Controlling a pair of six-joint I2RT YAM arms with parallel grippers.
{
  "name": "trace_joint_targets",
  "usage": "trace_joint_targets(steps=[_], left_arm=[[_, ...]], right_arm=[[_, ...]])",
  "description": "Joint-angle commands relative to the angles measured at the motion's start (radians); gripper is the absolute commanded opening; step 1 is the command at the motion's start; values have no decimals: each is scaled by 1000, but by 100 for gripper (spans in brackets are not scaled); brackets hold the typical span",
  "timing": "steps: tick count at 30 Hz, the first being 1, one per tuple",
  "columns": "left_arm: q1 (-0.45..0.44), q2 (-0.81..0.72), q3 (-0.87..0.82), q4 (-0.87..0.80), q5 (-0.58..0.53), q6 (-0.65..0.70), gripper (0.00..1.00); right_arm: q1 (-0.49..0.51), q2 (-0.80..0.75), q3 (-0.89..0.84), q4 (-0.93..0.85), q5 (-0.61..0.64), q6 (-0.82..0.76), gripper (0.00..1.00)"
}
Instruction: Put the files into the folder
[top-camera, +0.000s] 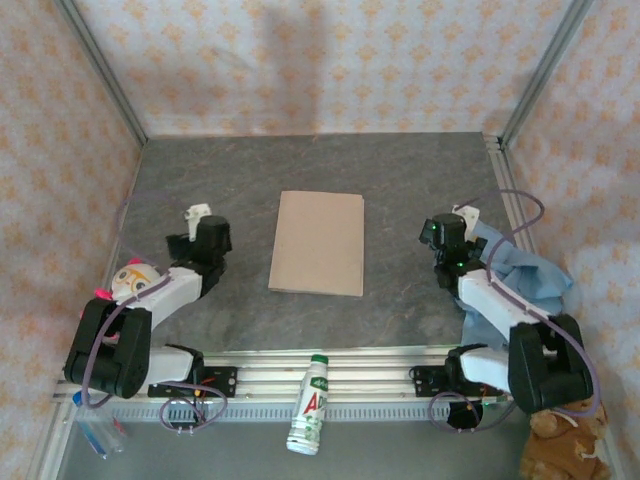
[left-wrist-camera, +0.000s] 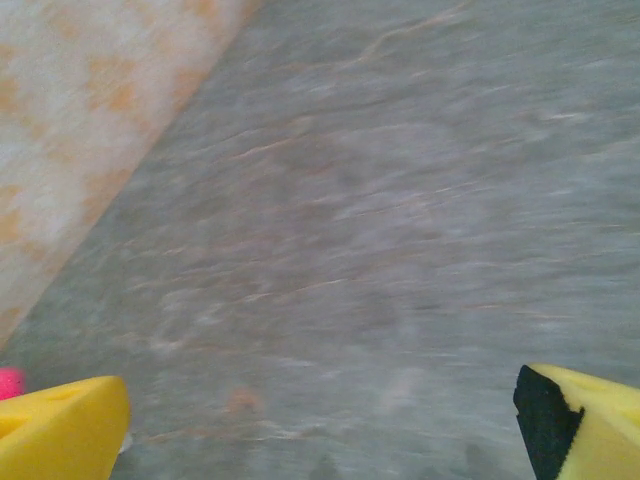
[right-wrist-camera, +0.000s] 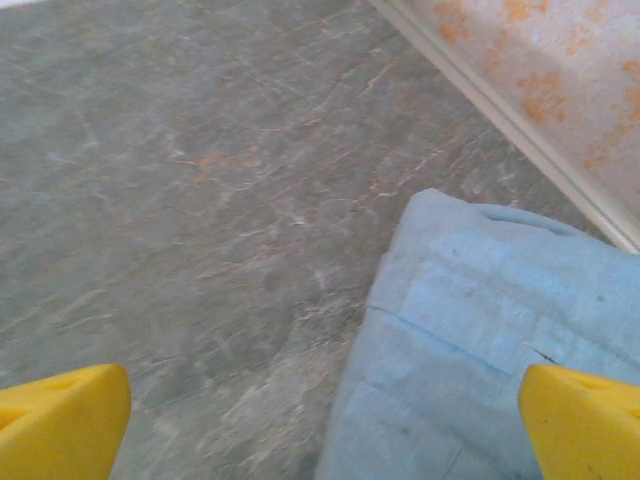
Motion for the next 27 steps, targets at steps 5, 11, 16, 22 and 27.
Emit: trace_joint_targets(steps=[5, 11, 16, 22, 27], left_arm=[[33, 35, -72, 367, 88, 118, 99], [40, 106, -102, 505, 176, 108, 100], [41, 153, -101, 544, 175, 105, 100], [40, 193, -108, 586, 209, 119, 100], [50, 201, -85, 556, 200, 107, 100]], right_arm=[[-46, 144, -52, 394, 88, -143, 100], [-104, 218, -86, 568, -75, -149, 100], [-134, 283, -102, 637, -185, -152, 100], [-141, 298, -99, 644, -251, -174, 100], [-141, 300, -103, 654, -253, -174, 100]])
